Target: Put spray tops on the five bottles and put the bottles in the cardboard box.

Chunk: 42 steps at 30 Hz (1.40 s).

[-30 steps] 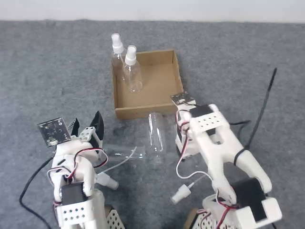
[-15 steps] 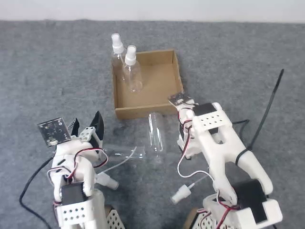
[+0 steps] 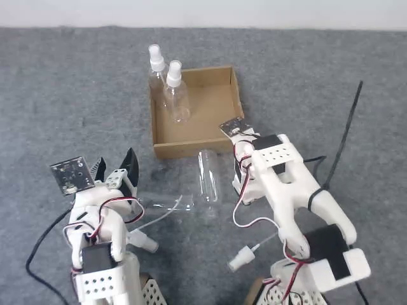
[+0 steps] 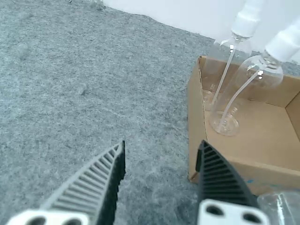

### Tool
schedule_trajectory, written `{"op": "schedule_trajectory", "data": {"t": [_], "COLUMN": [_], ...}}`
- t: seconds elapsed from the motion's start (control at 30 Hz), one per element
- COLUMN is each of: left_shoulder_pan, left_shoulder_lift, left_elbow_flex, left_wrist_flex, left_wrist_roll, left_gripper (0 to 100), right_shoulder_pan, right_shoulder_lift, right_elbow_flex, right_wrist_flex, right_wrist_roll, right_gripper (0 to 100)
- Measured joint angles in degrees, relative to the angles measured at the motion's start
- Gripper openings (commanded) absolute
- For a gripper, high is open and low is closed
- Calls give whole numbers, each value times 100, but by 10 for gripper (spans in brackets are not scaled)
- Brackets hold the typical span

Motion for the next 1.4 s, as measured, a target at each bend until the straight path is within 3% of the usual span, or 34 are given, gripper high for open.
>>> {"op": "schedule_trajectory", "data": {"t": [0.17, 0.4, 0.57, 0.83, 1.07, 1.4], "left_shoulder_pan": [0, 0, 0, 0, 0, 0], "left_shoulder_lift": [0, 0, 0, 0, 0, 0], "left_elbow_flex": [0, 0, 0, 0, 0, 0], "left_wrist_flex": [0, 0, 0, 0, 0, 0], "left_wrist_roll": [0, 0, 0, 0, 0, 0], "left_gripper": [232, 232, 232, 232, 232, 232], "right_shoulder_pan": [0, 0, 0, 0, 0, -176], "right_shoulder_lift": [18, 18, 18, -79, -1178, -2620], "right_elbow_flex": [0, 0, -299, -1152, -1178, -1143], "right_wrist_flex": [-62, -114, 44, 1424, 2022, 2119], "right_wrist_roll": [0, 0, 0, 0, 0, 0], "right_gripper": [200, 2, 7, 6, 6, 6]}}
